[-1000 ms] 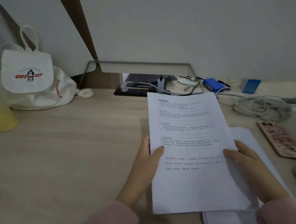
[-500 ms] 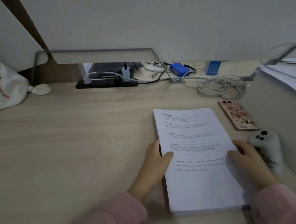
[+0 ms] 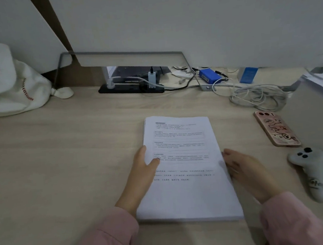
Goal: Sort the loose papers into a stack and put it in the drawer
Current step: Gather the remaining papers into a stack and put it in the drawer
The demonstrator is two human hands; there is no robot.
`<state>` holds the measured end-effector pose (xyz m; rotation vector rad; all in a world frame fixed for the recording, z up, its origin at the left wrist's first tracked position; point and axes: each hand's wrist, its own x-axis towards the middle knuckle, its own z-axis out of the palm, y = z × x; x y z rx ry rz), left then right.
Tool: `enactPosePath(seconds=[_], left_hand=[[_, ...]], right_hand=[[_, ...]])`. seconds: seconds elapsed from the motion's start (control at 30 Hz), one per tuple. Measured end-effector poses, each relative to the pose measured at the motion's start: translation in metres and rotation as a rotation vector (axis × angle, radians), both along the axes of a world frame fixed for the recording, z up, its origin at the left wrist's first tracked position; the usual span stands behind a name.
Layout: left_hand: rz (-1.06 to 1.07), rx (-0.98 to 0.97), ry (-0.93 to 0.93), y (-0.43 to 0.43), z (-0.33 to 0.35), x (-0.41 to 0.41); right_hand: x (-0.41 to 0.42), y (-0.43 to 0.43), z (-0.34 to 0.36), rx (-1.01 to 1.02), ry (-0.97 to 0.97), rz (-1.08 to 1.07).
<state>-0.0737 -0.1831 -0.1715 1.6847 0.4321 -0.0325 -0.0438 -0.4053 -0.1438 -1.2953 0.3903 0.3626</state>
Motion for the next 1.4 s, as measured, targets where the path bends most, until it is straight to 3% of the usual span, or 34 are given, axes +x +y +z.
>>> enactPosePath(seconds=[0.1, 0.3, 0.47, 0.8, 0.9, 1.1, 1.4], left_hand=[[0.078, -0.013, -0.025, 0.027, 0.003, -0.011], [0.162, -0.068, -0.045, 0.058, 0.008, -0.031], [0.174, -0.086, -0.034, 0.066, 0.008, -0.038], [0.201, -0.216, -0.034, 0.097, 0.027, -0.029], [0.12, -0.234, -0.182, 0.105, 0.059, -0.016], [0.179, -0.077, -0.647, 0.098, 0.102, -0.011], [0.189, -0.089, -0.75, 0.082, 0.1, -0.01]], right_hand=[[0.005, 0.024, -0.003, 0.059, 0.048, 0.157], [0.012, 0.058, -0.01, -0.107, -0.008, 0.352], [0.008, 0.07, -0.017, 0.01, -0.017, 0.346], [0.004, 0.091, 0.023, 0.04, -0.423, 0.374], [0.009, 0.097, 0.051, 0.054, -0.548, 0.336], [0.029, 0.095, 0.074, 0.045, -0.73, 0.236], [0.03, 0.106, 0.054, 0.016, -0.731, 0.117]])
